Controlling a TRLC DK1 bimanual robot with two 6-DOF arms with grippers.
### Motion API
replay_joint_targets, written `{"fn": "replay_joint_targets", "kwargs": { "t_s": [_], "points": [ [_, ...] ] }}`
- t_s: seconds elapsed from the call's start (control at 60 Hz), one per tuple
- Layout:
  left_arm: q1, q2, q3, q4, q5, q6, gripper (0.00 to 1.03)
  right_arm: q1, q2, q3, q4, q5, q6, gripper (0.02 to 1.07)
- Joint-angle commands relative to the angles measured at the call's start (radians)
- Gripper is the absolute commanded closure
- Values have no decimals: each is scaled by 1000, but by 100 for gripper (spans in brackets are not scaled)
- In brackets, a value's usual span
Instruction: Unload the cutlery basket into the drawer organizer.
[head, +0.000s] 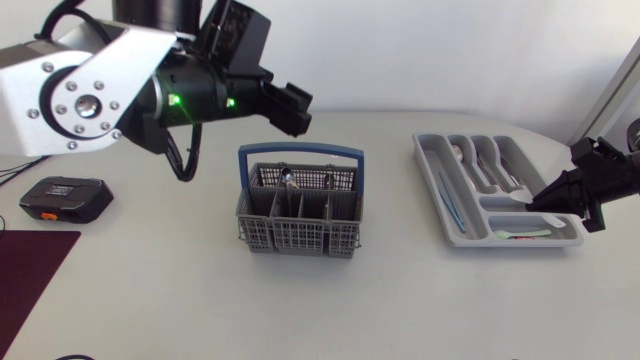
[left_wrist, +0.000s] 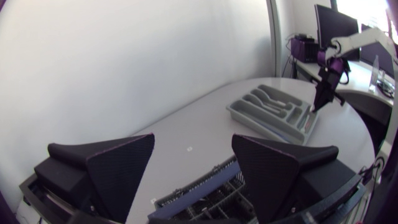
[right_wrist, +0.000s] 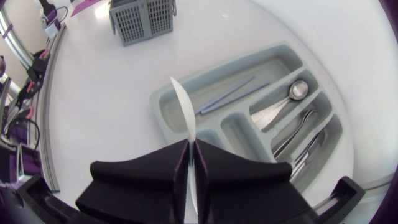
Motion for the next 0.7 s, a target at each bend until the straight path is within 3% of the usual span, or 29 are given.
{"fn": "replay_joint_targets", "kwargs": {
  "t_s": [0.0,0.283,0.683],
  "points": [
    [-6,-2,-39,-36,-3,73,16,-20,85,68,-44,41,-135,101],
    [2,-1,-57,-139,28,165,16,-24,166,98,0,176,-315,95],
    [23,-8,-117,-191,85,242,16,26,207,1,169,294,-356,92]
  ]
}}
